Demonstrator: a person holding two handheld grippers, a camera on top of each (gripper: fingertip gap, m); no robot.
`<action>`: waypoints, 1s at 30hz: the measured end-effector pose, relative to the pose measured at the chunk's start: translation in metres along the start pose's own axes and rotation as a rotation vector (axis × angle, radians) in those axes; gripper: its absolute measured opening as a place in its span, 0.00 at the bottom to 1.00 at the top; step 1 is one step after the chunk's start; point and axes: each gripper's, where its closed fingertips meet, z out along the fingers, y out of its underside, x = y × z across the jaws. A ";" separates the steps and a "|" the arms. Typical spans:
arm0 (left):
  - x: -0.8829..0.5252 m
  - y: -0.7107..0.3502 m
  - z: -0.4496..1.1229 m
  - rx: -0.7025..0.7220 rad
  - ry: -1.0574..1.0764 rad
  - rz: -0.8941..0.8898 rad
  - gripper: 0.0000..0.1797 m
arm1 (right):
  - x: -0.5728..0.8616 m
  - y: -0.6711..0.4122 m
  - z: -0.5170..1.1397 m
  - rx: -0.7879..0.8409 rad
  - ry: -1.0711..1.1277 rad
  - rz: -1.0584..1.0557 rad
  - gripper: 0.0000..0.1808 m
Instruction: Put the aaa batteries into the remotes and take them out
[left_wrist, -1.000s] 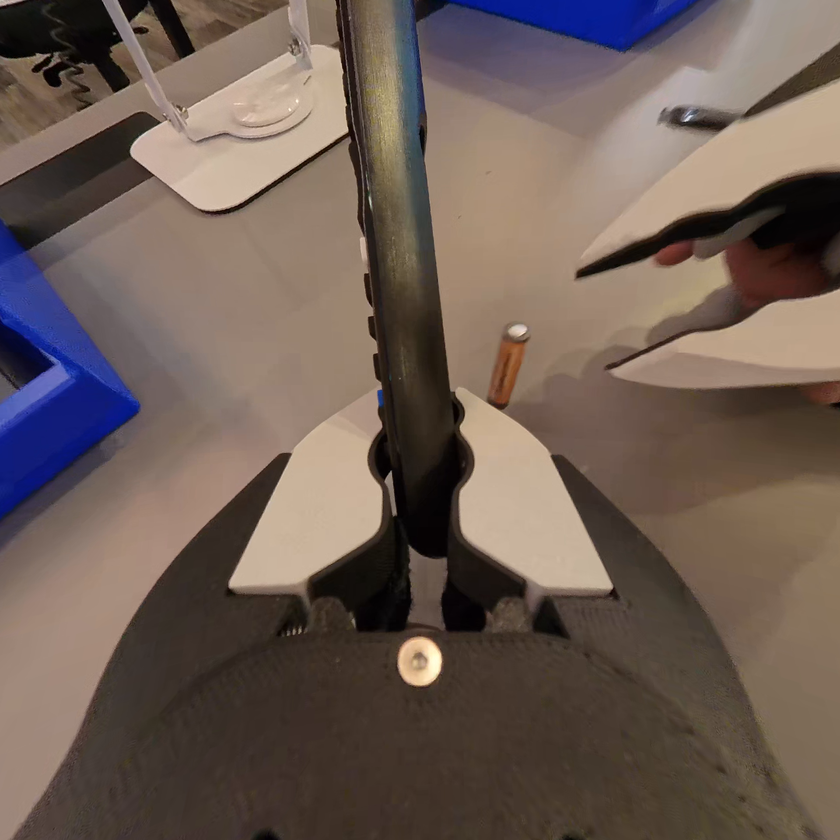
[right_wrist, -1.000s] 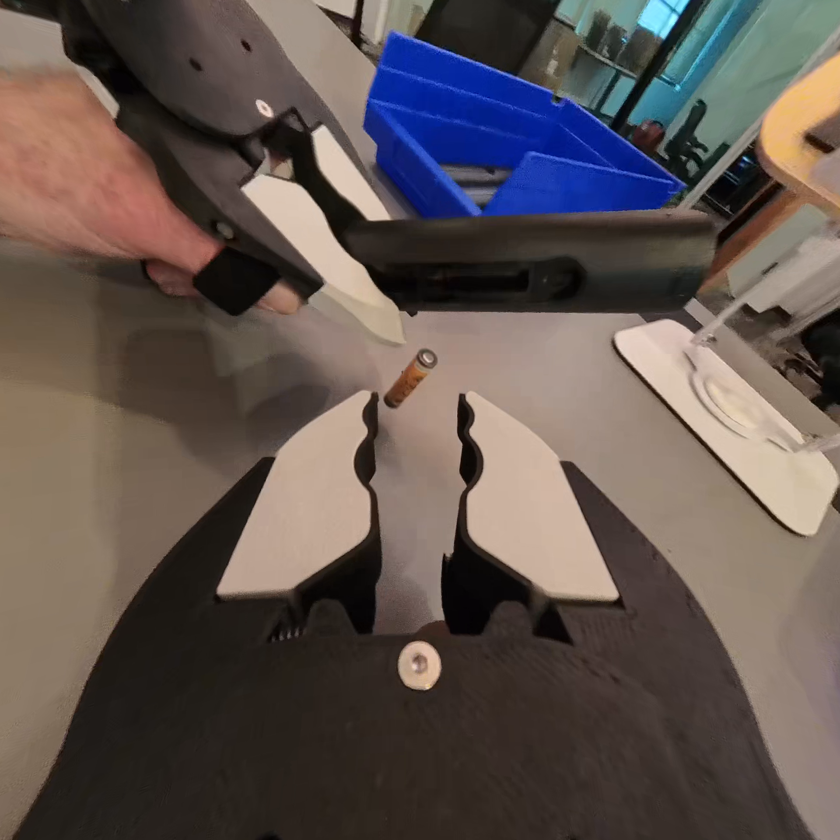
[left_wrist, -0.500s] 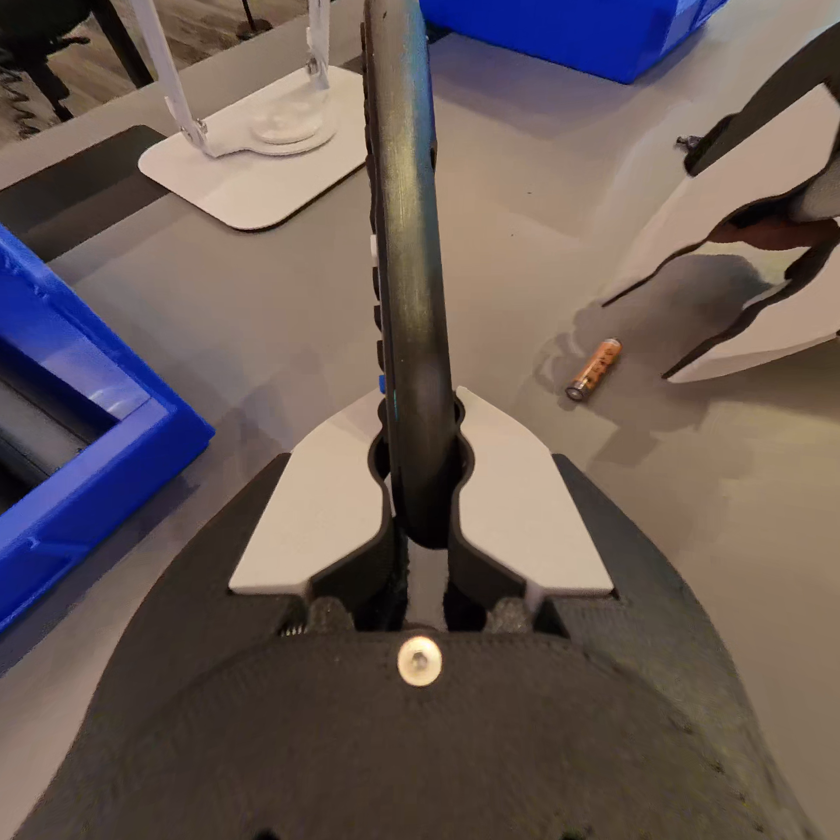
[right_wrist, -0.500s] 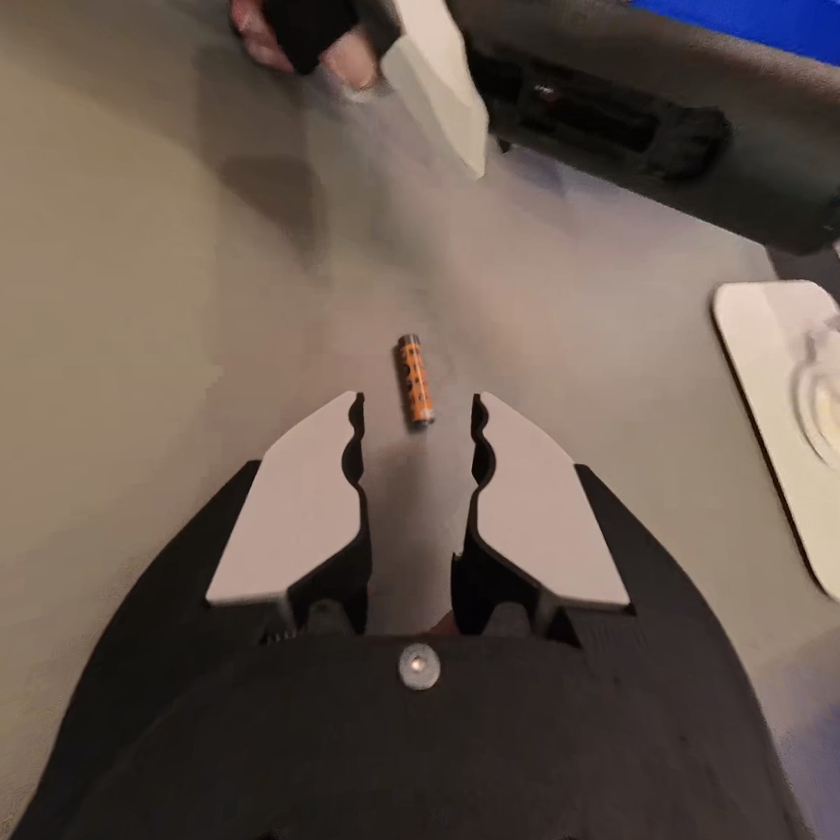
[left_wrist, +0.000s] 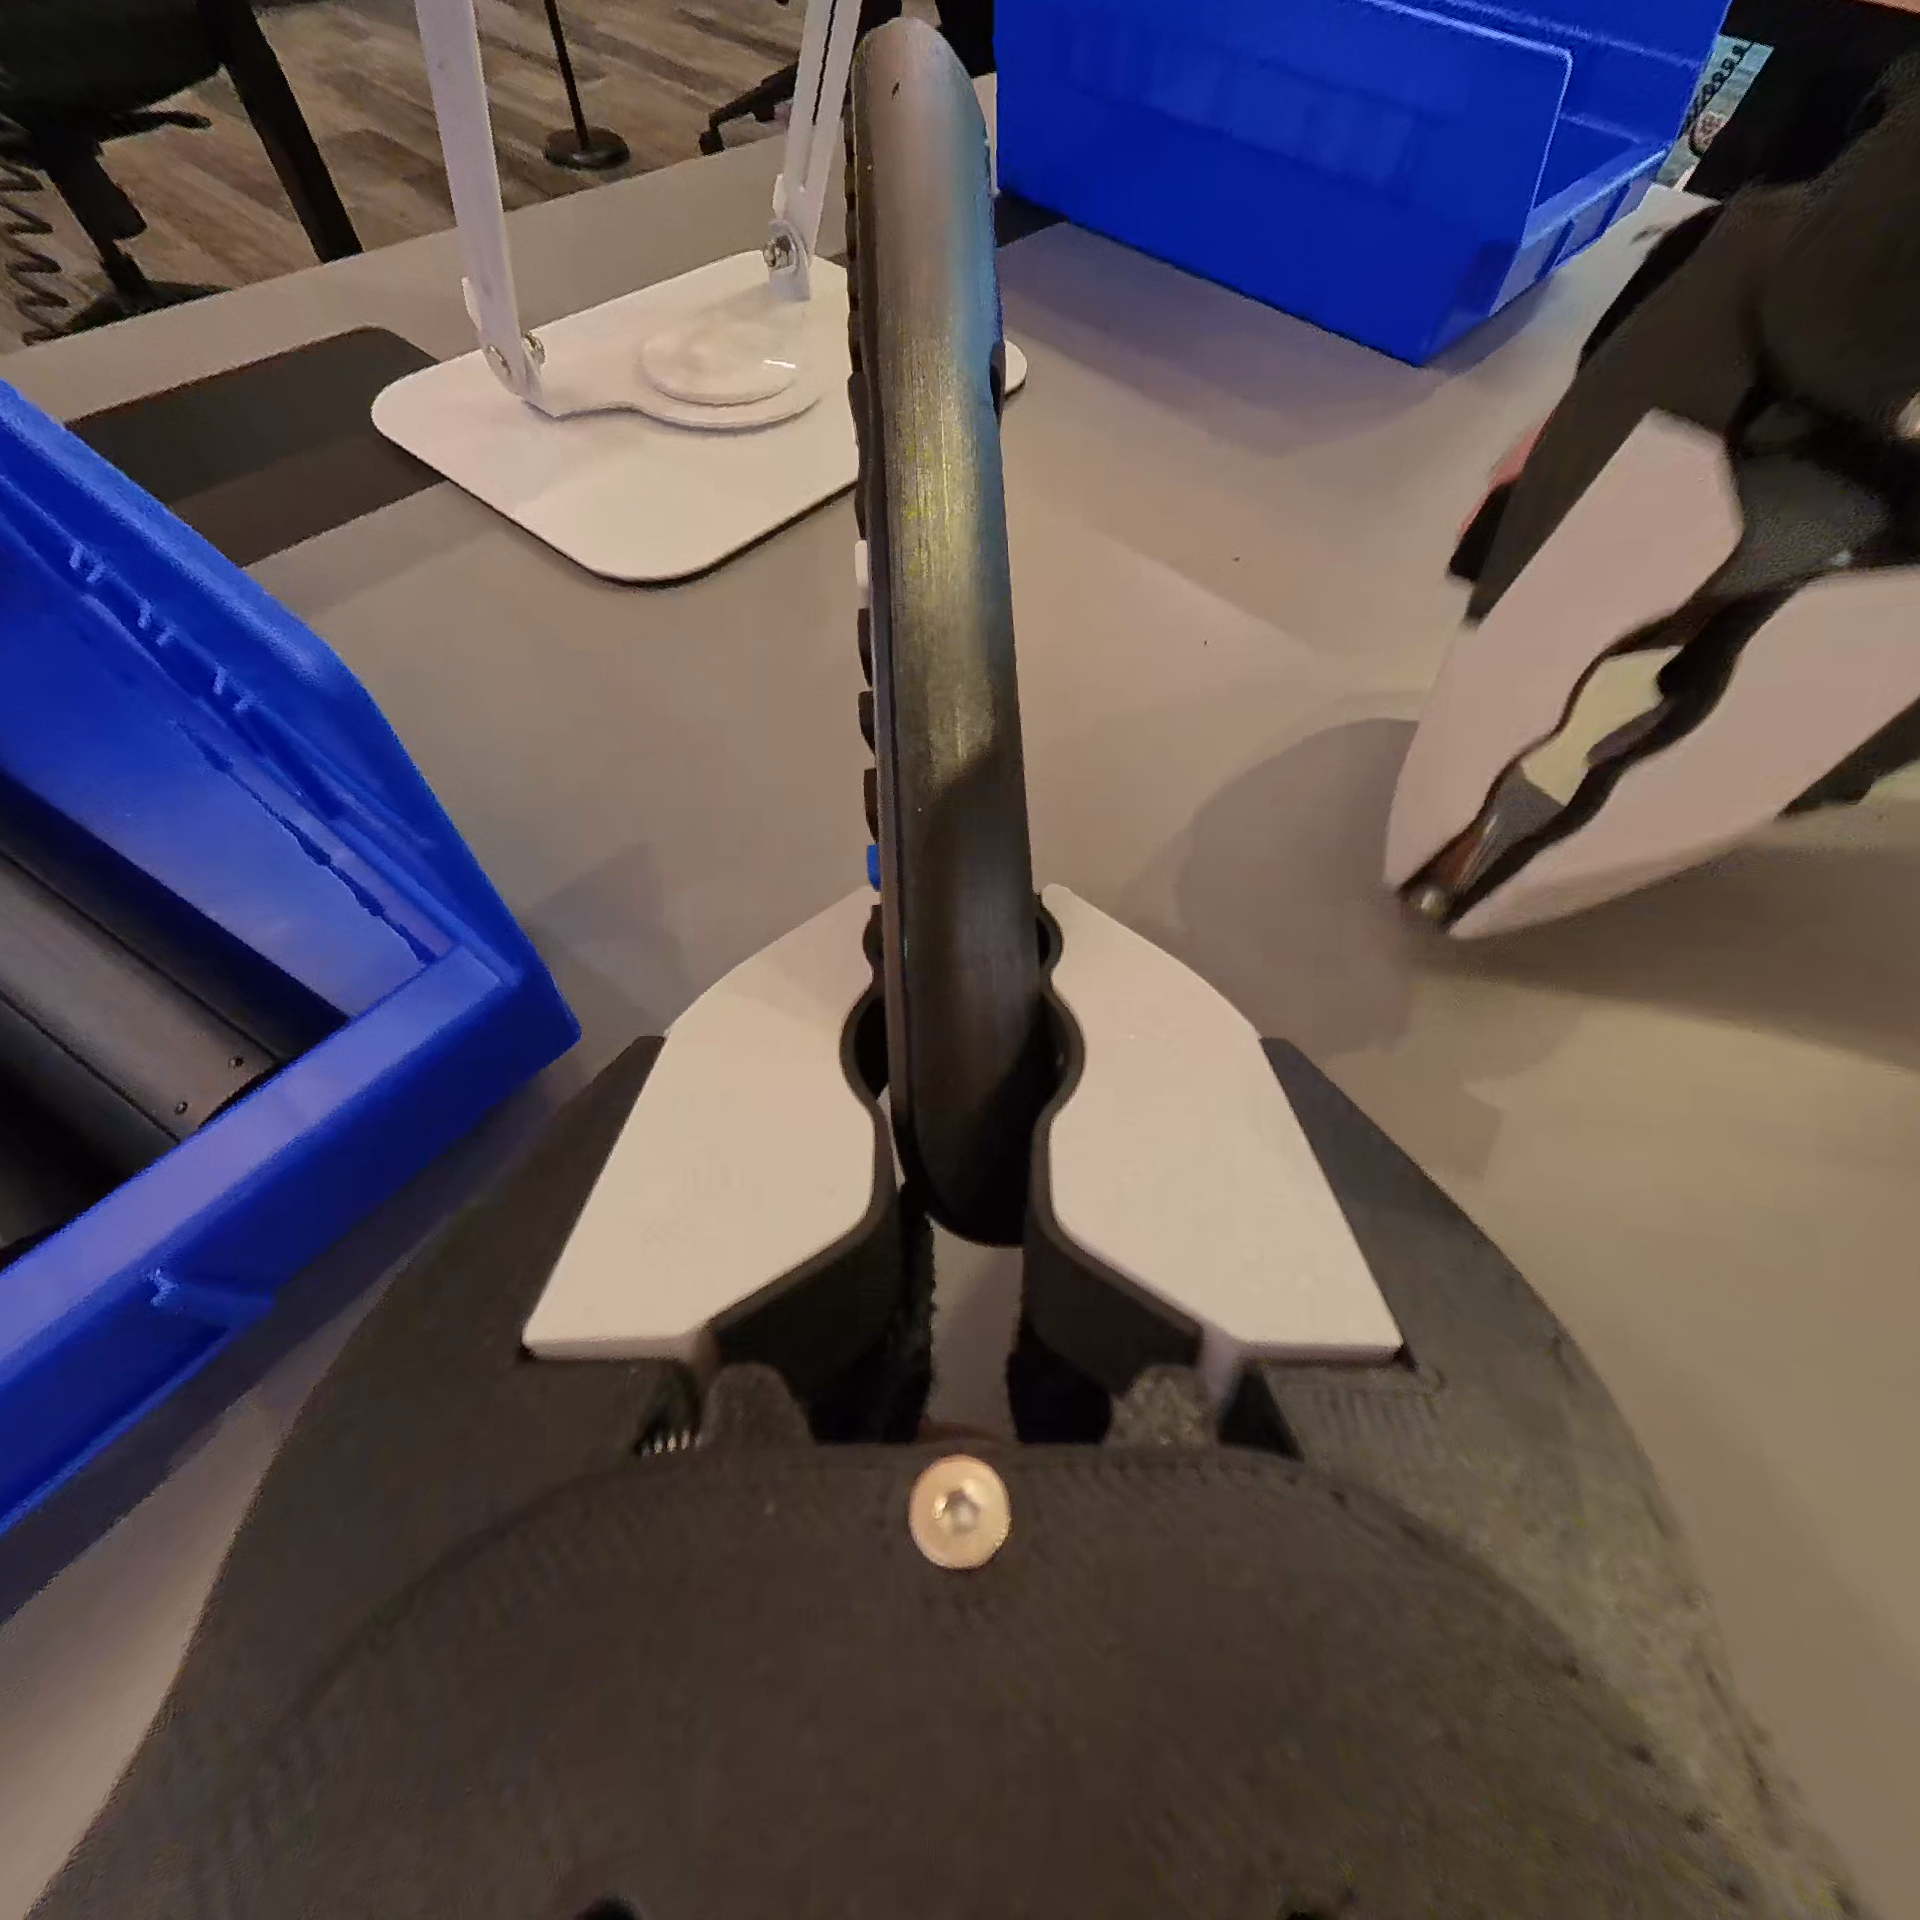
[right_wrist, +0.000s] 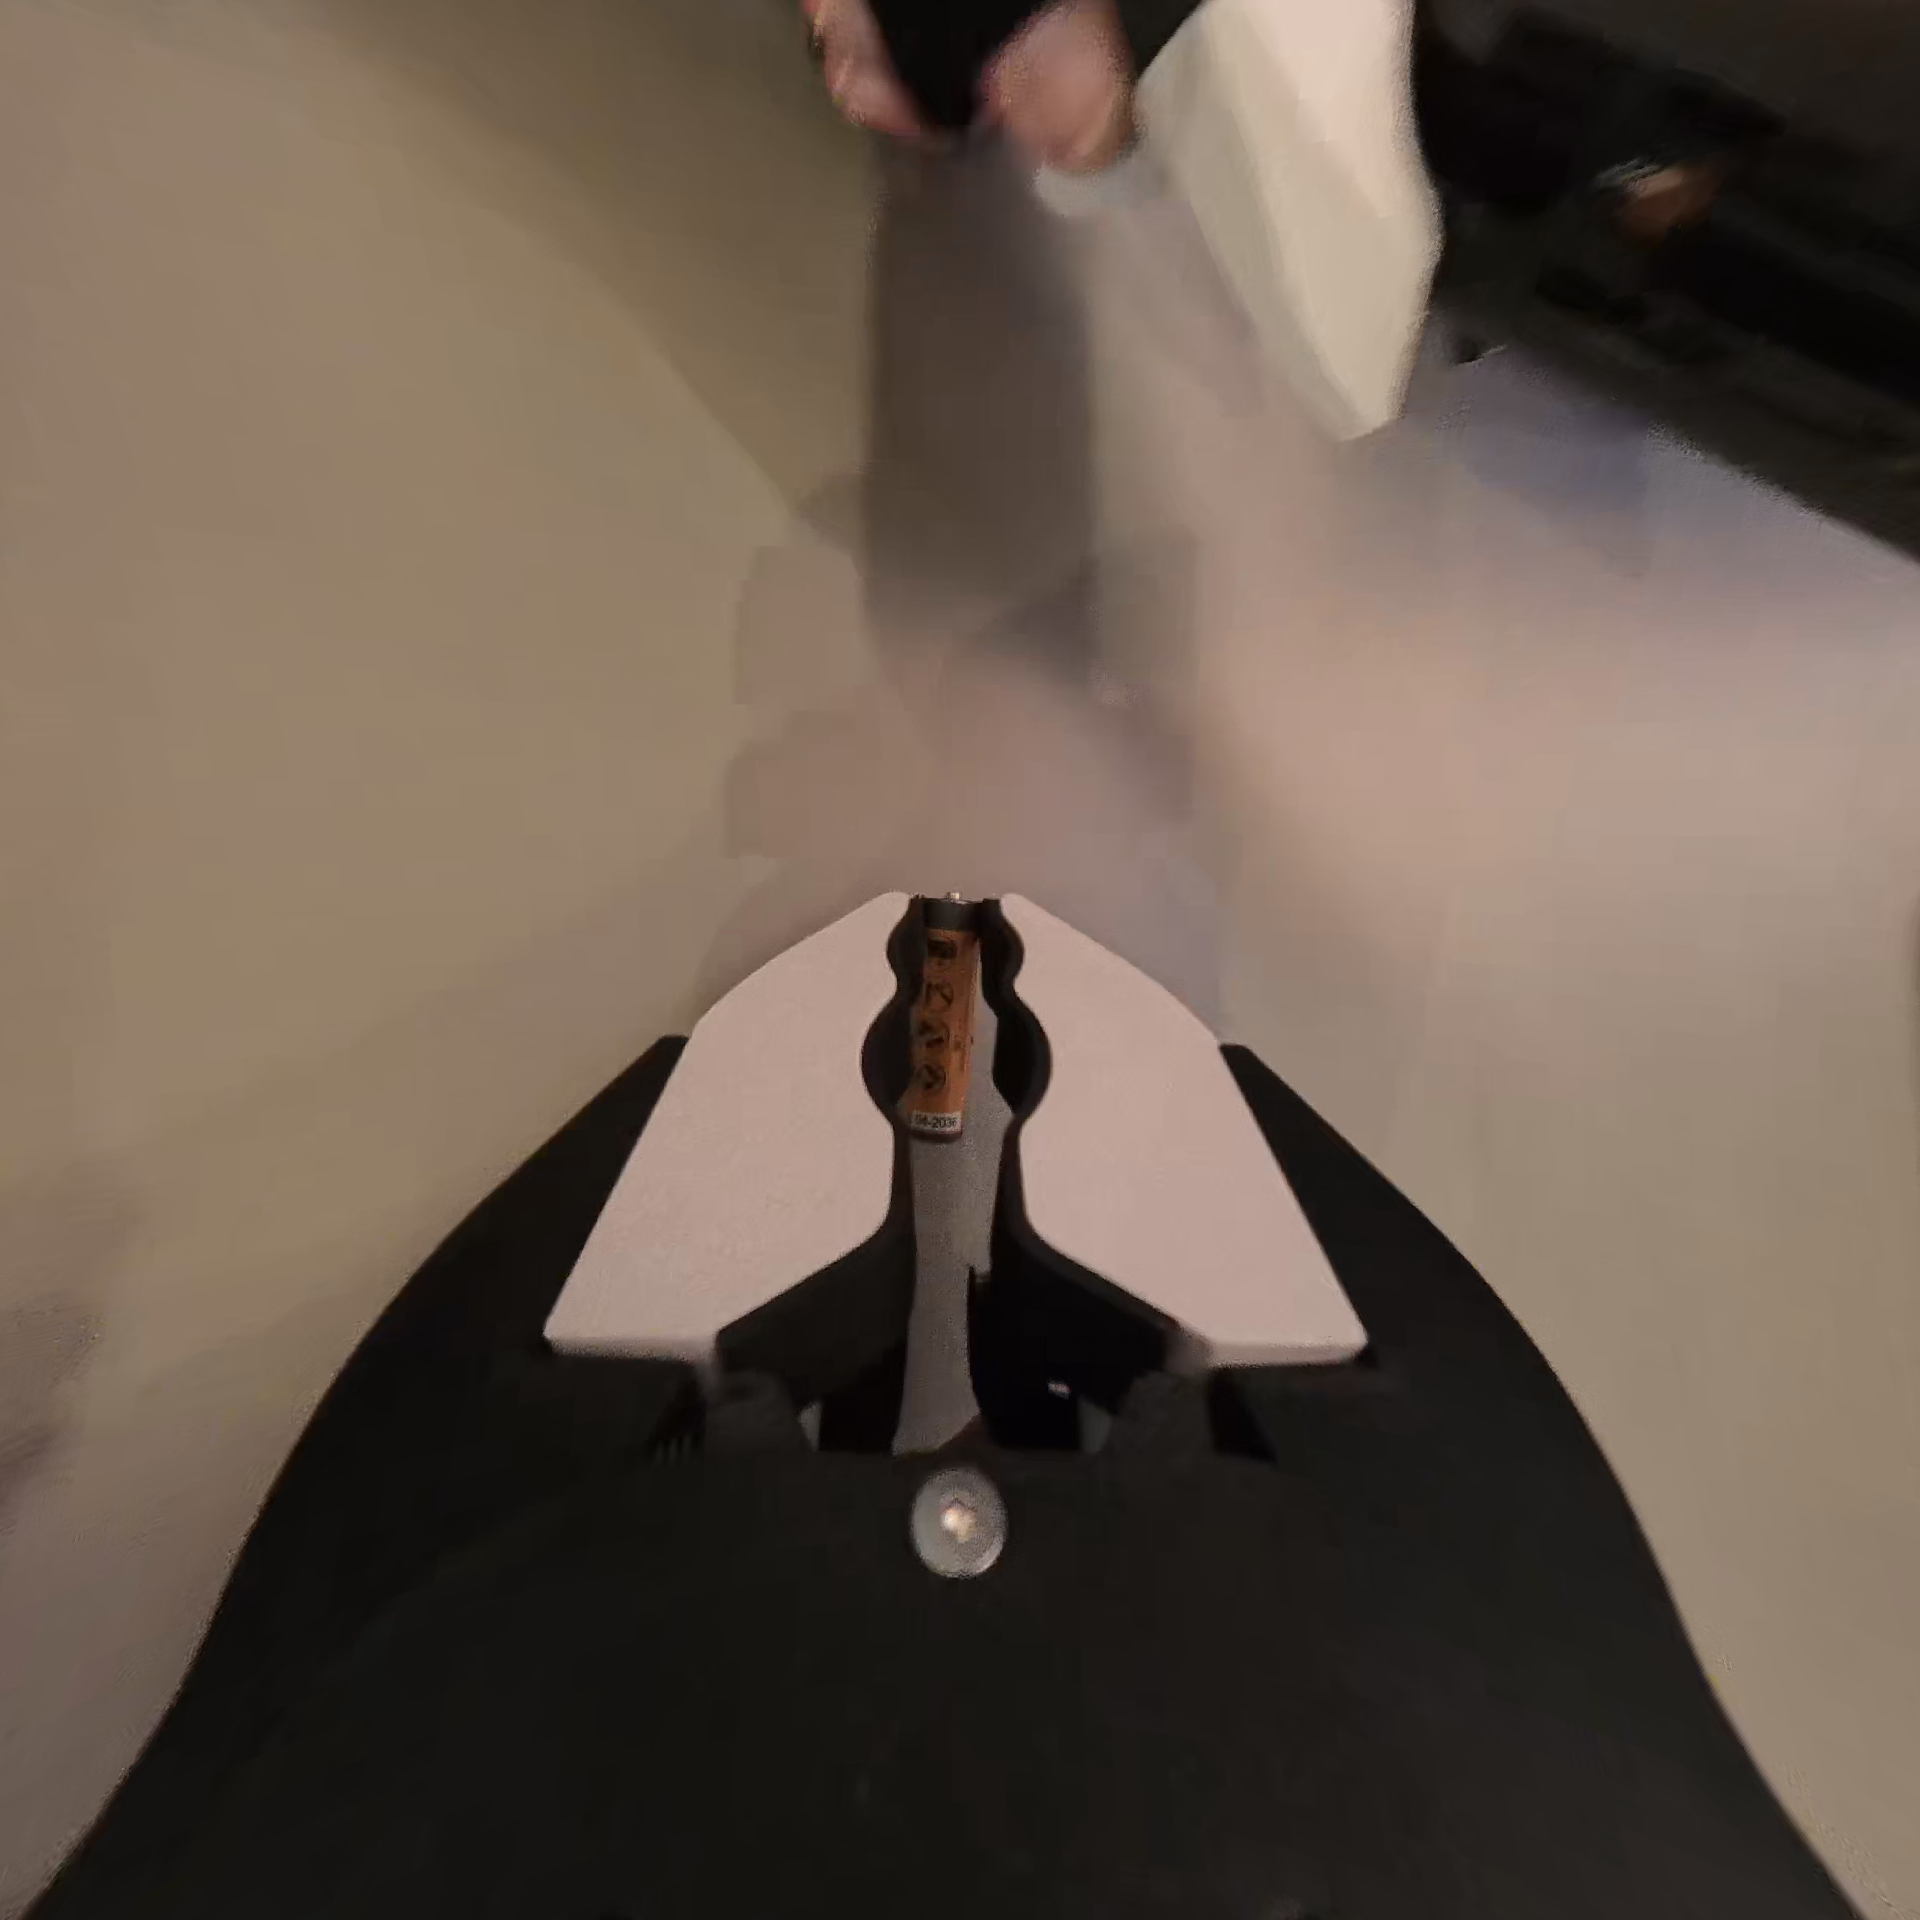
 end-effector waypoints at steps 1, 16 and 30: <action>0.001 -0.002 0.001 0.009 0.002 0.004 0.13 | 0.005 -0.003 -0.014 0.048 0.035 0.022 0.06; 0.019 -0.037 0.056 0.065 0.071 0.008 0.13 | 0.236 0.239 -0.288 -0.132 0.628 0.318 0.06; 0.027 -0.047 0.086 0.037 0.090 0.028 0.13 | 0.306 0.349 -0.227 -0.585 0.538 -0.005 0.10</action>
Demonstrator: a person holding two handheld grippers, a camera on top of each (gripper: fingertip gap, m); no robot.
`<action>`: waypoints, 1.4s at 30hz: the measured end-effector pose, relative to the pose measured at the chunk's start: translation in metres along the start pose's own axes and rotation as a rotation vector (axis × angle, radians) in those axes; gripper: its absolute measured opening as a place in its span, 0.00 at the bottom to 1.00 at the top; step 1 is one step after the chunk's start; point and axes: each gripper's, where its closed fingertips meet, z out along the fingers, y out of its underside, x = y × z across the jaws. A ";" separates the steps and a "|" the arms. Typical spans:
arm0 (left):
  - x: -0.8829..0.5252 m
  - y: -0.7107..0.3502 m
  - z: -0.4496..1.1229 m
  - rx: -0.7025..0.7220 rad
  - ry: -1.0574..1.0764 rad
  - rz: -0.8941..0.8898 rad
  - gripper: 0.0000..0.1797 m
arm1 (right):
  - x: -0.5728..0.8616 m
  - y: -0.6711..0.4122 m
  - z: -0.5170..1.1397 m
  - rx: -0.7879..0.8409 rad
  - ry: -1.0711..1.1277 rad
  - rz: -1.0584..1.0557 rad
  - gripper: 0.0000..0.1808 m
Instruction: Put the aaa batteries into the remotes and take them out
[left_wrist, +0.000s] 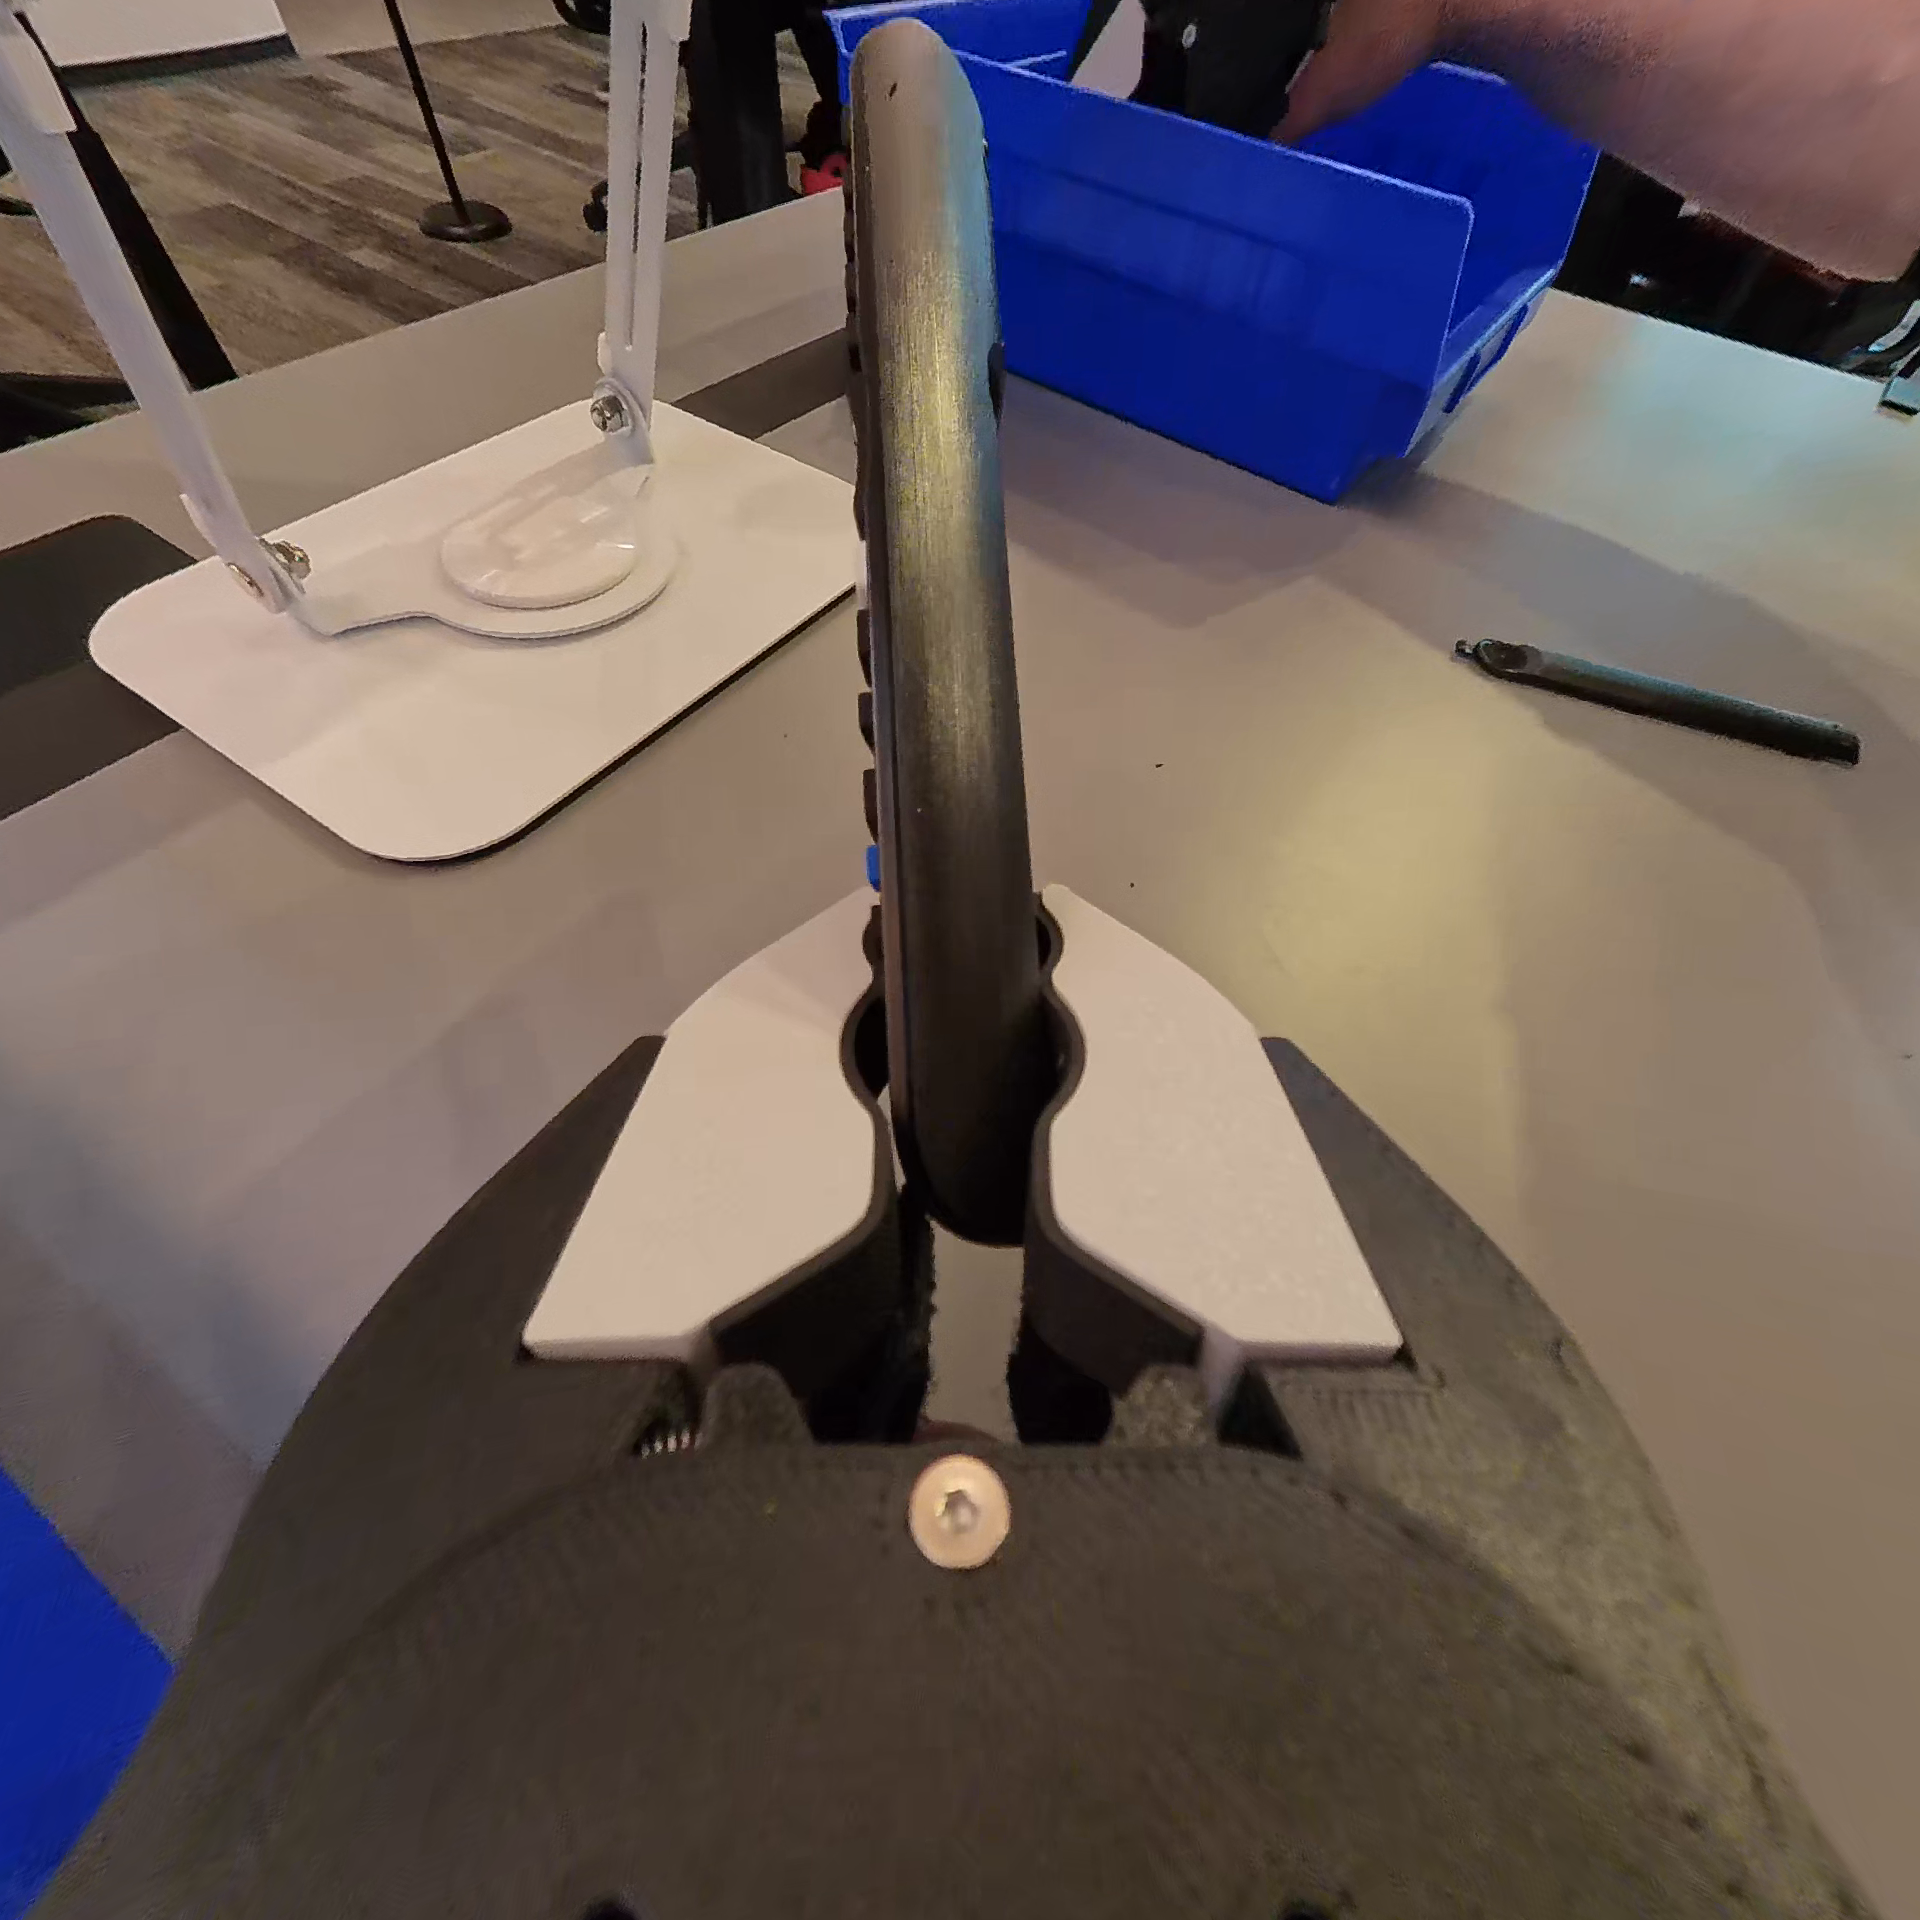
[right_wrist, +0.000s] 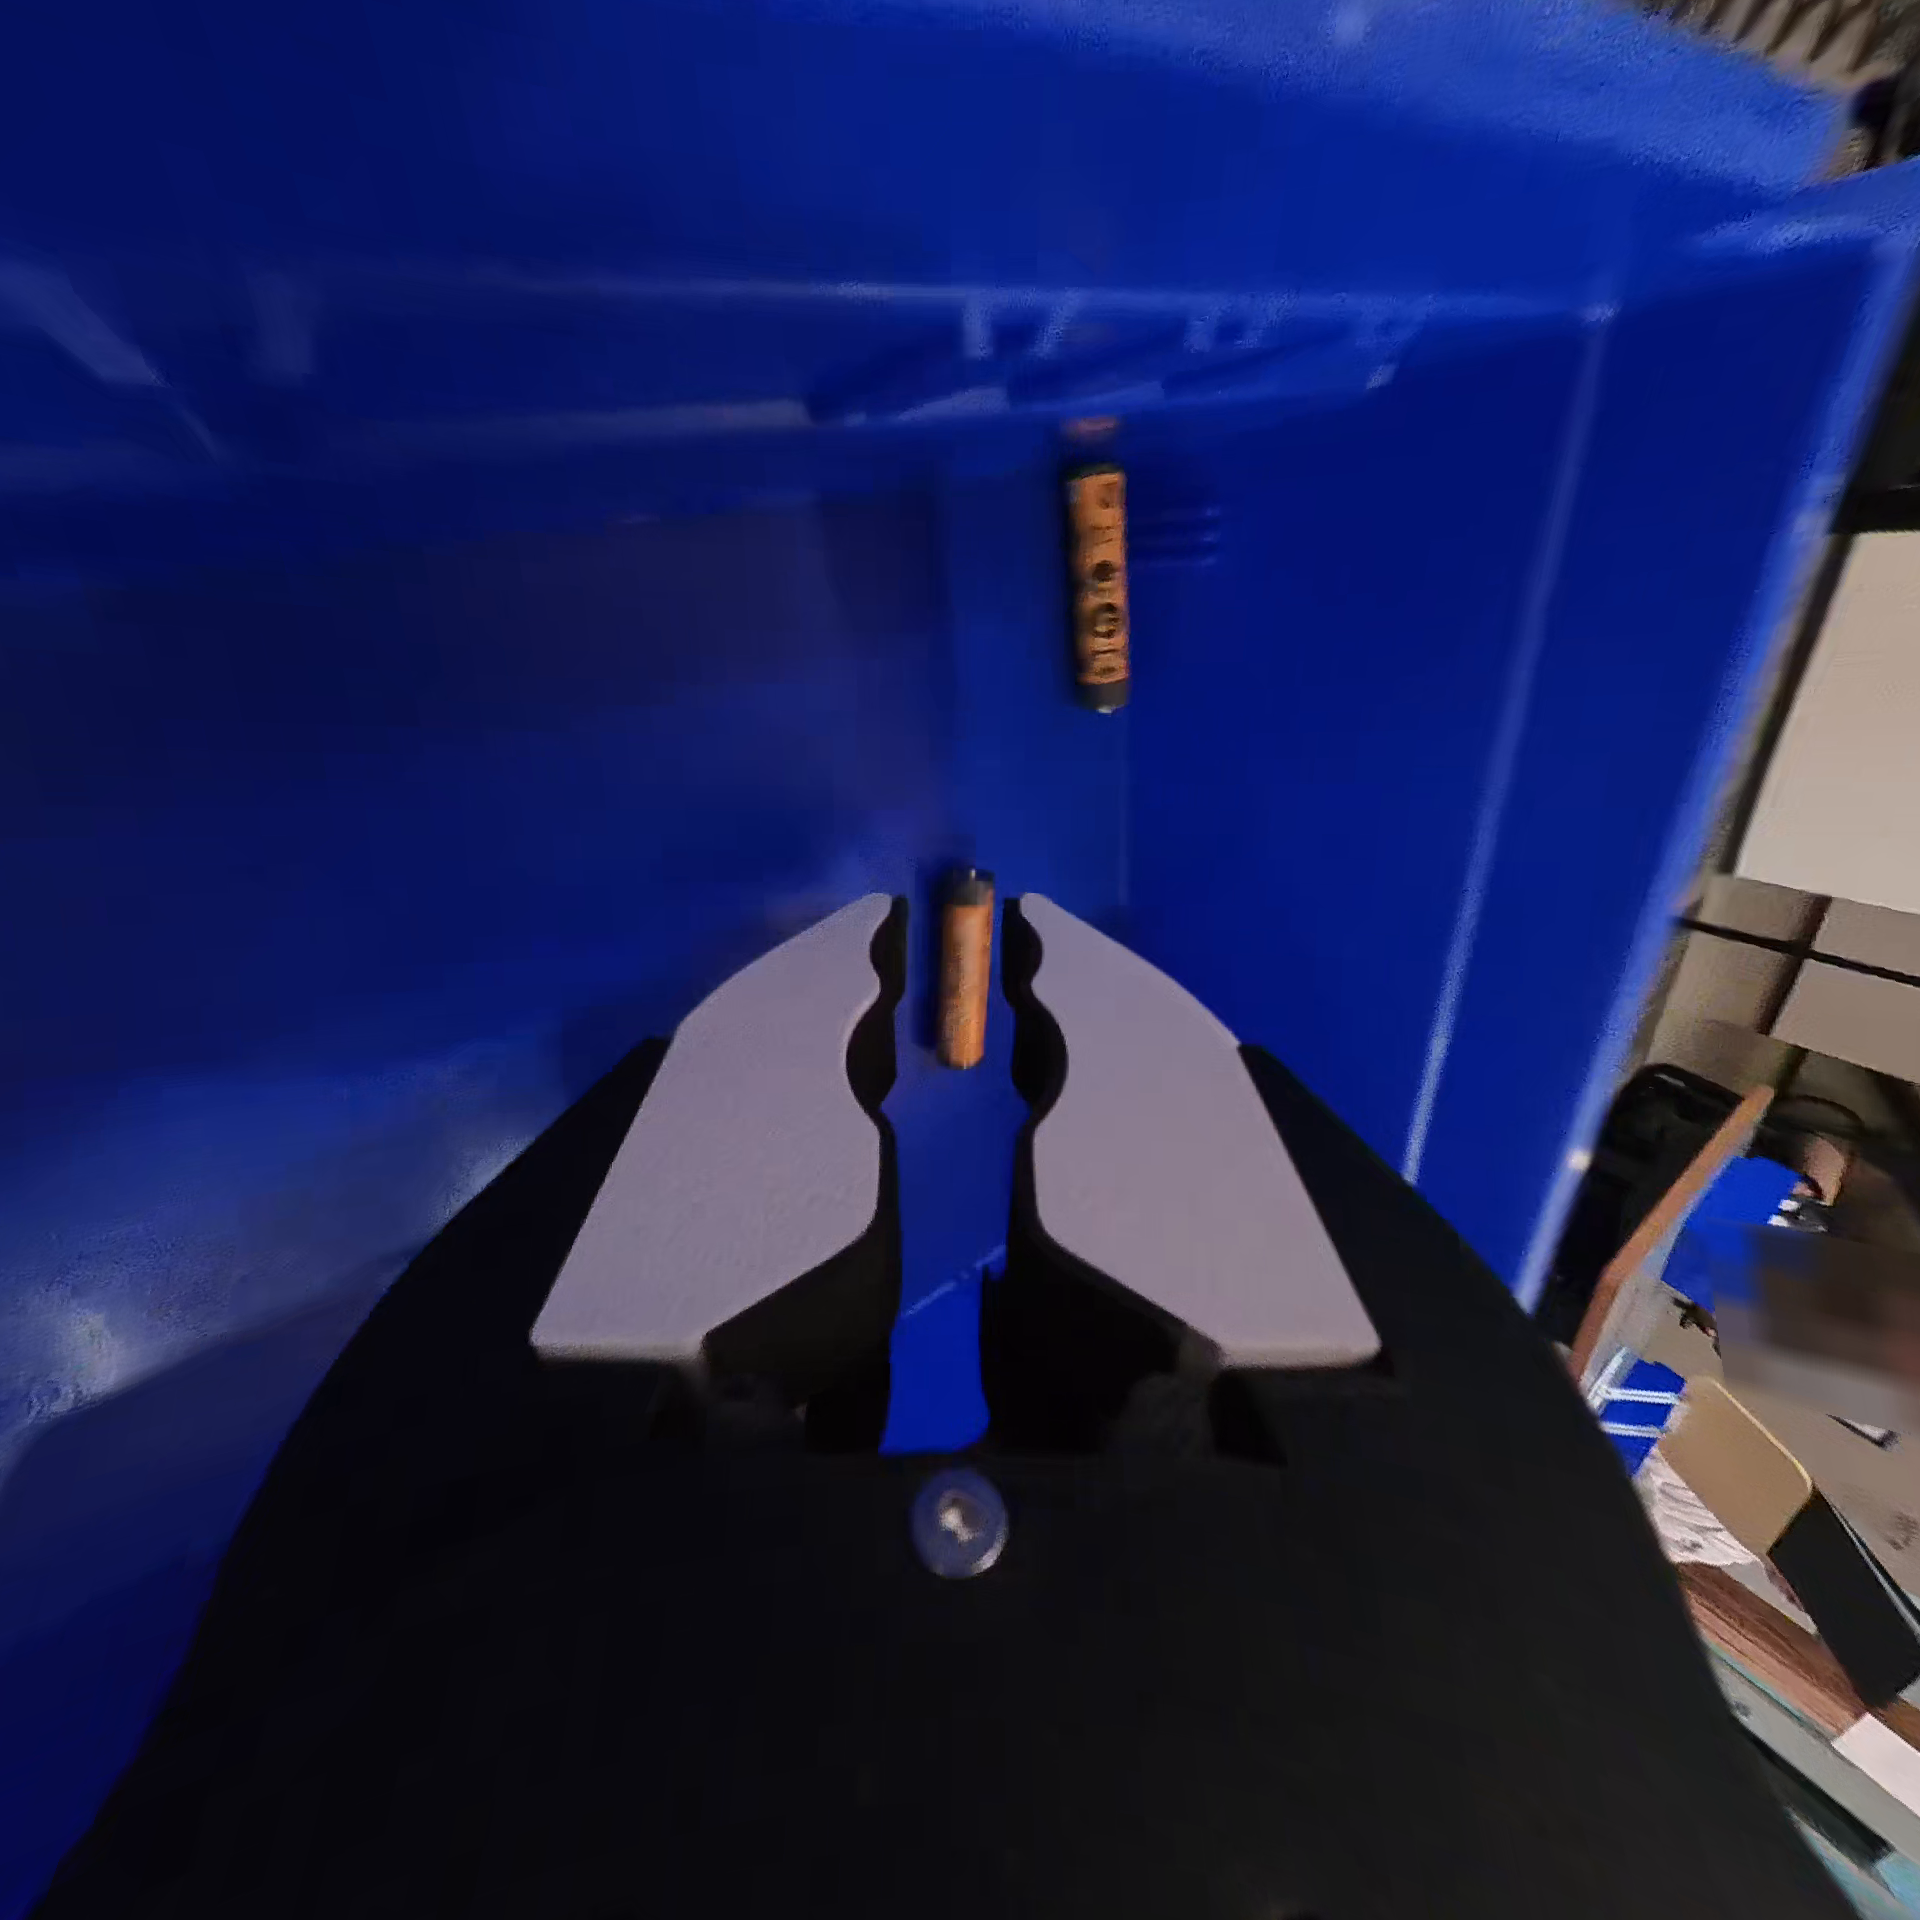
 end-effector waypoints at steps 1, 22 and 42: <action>0.000 -0.001 -0.001 0.005 0.001 -0.005 0.13 | 0.006 0.002 -0.007 0.001 0.020 0.009 0.09; -0.003 -0.005 -0.003 0.042 0.030 -0.076 0.13 | 0.045 0.041 0.017 -0.246 0.065 0.139 0.01; 0.079 -0.071 -0.050 0.445 0.496 -0.241 0.13 | -0.151 -0.350 -0.280 1.218 -0.472 0.790 0.39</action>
